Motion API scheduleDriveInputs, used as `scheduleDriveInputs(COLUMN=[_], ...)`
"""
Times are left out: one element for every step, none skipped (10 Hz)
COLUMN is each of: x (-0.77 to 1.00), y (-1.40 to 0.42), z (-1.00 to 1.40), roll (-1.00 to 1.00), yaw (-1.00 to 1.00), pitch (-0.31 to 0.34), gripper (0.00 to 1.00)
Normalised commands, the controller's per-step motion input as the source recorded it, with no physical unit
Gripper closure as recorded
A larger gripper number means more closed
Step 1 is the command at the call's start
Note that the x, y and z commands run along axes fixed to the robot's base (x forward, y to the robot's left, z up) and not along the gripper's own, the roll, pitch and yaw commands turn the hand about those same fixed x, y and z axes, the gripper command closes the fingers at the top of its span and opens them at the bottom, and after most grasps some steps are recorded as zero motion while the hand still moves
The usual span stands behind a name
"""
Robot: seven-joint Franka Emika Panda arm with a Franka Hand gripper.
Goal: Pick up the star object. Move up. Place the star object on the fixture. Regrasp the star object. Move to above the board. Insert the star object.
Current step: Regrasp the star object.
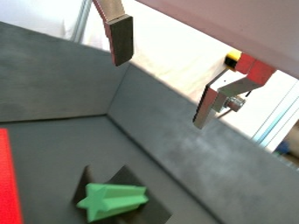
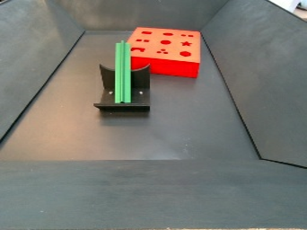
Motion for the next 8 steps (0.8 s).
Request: scheduleDriveInputs(x=[0.11,0.11,0.11,0.11,0.1,0.09,0.08,0.09], y=[-0.05,-0.05,-0.05,-0.05,-0.04,-0.04,-0.05,-0.05], z=[-0.01,-0.01,-0.01,-0.01,0.0,0.0,-0.01,-0.01], roll=[1.0,0.8,0.55,0.37,0.26,0.2,0.18,0.17], yaw=[0.11,0.15,0.18,0.2,0.22,0.22,0.22,0.21], pitch=[0.208,0.211,0.189,0.165,0.131,0.093,0.058,0.038], gripper=[0.0,0.0,0.0,0.0,0.0,0.0,0.0,0.0])
